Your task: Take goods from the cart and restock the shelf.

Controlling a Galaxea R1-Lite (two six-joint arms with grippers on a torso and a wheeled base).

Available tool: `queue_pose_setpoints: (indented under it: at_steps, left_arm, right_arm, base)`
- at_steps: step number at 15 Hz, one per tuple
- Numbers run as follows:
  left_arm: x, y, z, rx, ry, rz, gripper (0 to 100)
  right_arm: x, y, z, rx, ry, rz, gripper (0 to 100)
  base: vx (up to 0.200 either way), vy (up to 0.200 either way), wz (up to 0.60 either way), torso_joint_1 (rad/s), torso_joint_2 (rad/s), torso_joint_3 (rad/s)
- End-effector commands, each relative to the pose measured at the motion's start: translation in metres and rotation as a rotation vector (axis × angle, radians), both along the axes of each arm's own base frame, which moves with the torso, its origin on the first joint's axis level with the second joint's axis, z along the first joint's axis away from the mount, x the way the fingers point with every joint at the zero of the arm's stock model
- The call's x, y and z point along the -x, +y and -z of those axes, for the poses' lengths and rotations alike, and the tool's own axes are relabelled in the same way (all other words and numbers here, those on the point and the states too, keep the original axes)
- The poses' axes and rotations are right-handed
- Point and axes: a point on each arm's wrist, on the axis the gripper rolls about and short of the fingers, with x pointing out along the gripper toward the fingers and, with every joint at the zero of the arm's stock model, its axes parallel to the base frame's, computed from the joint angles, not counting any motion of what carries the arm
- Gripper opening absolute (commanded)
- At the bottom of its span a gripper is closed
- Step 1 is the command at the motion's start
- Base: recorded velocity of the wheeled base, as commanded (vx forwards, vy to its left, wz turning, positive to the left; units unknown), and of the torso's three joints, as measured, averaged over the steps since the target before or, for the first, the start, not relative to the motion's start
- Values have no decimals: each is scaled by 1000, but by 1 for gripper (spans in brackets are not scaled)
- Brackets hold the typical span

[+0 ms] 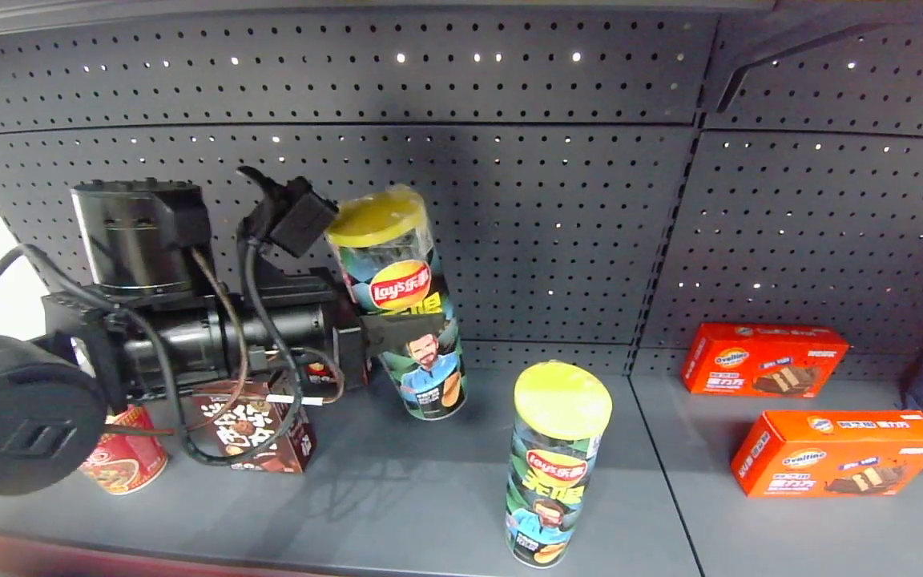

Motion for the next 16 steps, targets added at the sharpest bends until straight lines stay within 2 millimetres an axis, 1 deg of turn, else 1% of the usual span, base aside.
queue_pose_setpoints:
  at_steps: [1, 5, 7, 11, 13, 16]
  left_arm:
    - [-39, -16, 30, -44, 39, 12, 0]
    - [-63, -36, 48, -75, 22, 47, 0]
    - [-75, -46, 54, -68, 16, 85, 0]
    - [-89, -73, 62, -59, 2, 142, 0]
    - [-94, -82, 65, -52, -3, 175, 0]
    - [-96, -90, 78, -60, 22, 198, 0]
  right_arm:
    - [0, 0, 0, 0, 2, -1, 100]
    - [0, 0, 0, -24, 7, 1, 100]
    - [0, 0, 0, -21, 6, 4, 100]
    - [0, 0, 0, -17, 5, 8, 100]
    - [0, 0, 0, -17, 5, 8, 100]
    - [0, 0, 0, -17, 5, 8, 100]
  base:
    - [0, 0, 0, 0, 0, 0]
    - [0, 0, 0, 0, 0, 0]
    - [0, 0, 0, 0, 0, 0]
    - [0, 0, 0, 0, 0, 0]
    - [0, 0, 0, 0, 0, 0]
    - [0, 0, 0, 0, 0, 0]
